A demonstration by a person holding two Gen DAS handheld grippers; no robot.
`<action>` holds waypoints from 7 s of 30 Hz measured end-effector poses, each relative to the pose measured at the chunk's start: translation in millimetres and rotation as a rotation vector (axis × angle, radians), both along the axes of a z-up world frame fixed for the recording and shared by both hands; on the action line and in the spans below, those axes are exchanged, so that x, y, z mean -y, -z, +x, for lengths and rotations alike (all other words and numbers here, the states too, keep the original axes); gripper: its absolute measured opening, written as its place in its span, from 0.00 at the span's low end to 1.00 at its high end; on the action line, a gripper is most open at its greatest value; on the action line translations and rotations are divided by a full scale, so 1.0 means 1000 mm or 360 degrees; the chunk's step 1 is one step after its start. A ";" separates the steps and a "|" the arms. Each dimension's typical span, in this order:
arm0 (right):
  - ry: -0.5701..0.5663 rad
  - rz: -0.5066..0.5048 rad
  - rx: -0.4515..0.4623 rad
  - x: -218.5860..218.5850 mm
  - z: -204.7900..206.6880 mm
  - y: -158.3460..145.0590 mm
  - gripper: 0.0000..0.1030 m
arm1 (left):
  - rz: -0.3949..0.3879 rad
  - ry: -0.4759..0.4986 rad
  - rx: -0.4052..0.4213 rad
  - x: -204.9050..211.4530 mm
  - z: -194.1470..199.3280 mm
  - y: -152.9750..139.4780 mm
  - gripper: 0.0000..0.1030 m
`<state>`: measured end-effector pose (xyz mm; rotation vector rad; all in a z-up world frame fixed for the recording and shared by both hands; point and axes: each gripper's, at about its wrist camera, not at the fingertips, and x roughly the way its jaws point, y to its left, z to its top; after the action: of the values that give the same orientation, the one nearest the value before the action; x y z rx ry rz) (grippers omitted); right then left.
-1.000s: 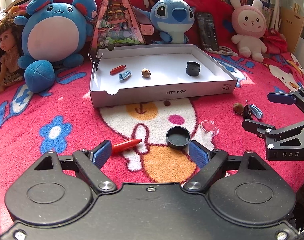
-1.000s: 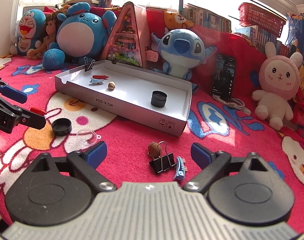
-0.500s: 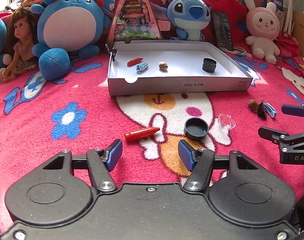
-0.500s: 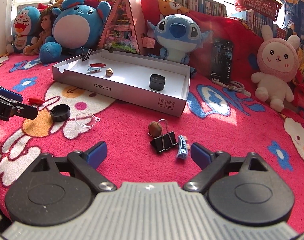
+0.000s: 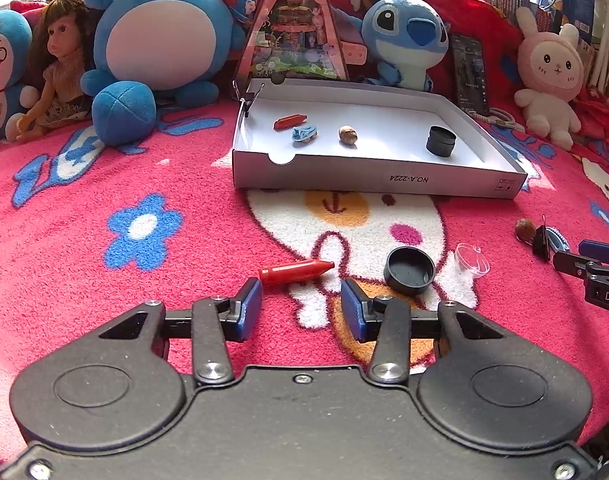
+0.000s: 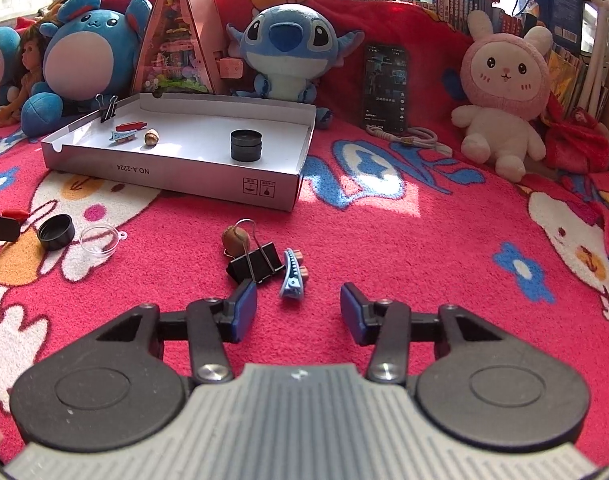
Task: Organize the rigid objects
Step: 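Withdraw both tools from the box toward the remaining objects, then grasp the red crayon with the left tool while the right tool grasps the blue hair clip, then carry the red crayon and blue clip over the white box with both tools, then open both tools to drop the crayon and clip into the box, then withdraw both tools toward the black cup and black binder clip, then grasp the black cup with the left tool while the right tool grasps the binder clip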
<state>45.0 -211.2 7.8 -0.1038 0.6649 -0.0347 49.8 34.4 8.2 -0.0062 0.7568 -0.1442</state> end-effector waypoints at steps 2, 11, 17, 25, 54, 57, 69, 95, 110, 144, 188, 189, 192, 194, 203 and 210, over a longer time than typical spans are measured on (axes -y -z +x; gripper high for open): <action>0.0002 -0.0013 0.0004 0.000 0.001 0.000 0.52 | 0.0004 0.0009 0.0005 0.004 0.002 0.001 0.41; -0.0006 -0.0040 0.0010 -0.004 0.012 0.002 0.43 | 0.0043 0.0007 0.0051 0.018 0.010 0.007 0.42; 0.0010 -0.0052 0.0021 -0.003 0.016 0.007 0.41 | 0.0070 0.0015 0.0075 0.021 0.011 0.009 0.42; 0.0064 -0.0074 0.0049 -0.001 0.018 0.010 0.41 | 0.0029 0.0009 0.0104 0.018 0.004 0.010 0.41; 0.0036 0.0060 0.0117 -0.006 0.014 0.004 0.18 | 0.0079 0.0148 0.0179 0.016 0.003 -0.002 0.10; 0.0051 0.0104 0.0116 -0.004 0.019 -0.003 0.18 | 0.0054 0.0136 0.0183 0.013 0.007 -0.009 0.10; 0.0113 0.0324 0.0050 0.004 0.066 -0.041 0.17 | -0.0074 0.0103 0.0134 0.005 0.061 -0.042 0.10; 0.0303 0.0665 -0.0262 0.008 0.178 -0.026 0.18 | -0.0027 -0.0030 -0.0083 0.014 0.177 -0.013 0.10; 0.0281 0.0610 -0.0263 0.002 0.181 -0.016 0.23 | 0.0001 -0.0013 -0.0084 0.017 0.173 -0.007 0.15; 0.0010 0.0340 0.0052 -0.012 0.102 -0.044 0.84 | -0.0030 0.0214 0.0044 0.026 0.083 -0.037 0.81; -0.0056 0.0091 0.0084 -0.005 0.023 -0.006 0.89 | -0.0044 0.0337 -0.0010 0.040 0.004 -0.004 0.79; -0.0058 0.0086 0.0083 -0.006 0.022 -0.005 0.89 | -0.0046 0.0345 -0.0009 0.041 0.003 -0.004 0.76; -0.0068 0.0075 0.0073 -0.007 0.020 -0.002 0.89 | -0.0053 0.0350 -0.0014 0.042 0.000 -0.002 0.67; -0.0080 0.0075 0.0061 -0.008 0.019 0.000 0.89 | -0.0074 0.0353 -0.0041 0.042 0.000 -0.001 0.54; -0.0132 0.0010 0.0051 -0.015 0.018 0.001 0.77 | -0.0055 0.0324 -0.0005 0.041 0.000 -0.001 0.37; -0.0191 -0.0089 -0.0011 -0.013 0.030 0.003 0.71 | -0.0029 0.0325 0.0016 0.048 0.004 0.002 0.36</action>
<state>75.3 -198.1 5.2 -0.1979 0.6638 0.0627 53.5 -13.6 6.7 0.0546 0.7451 -0.3449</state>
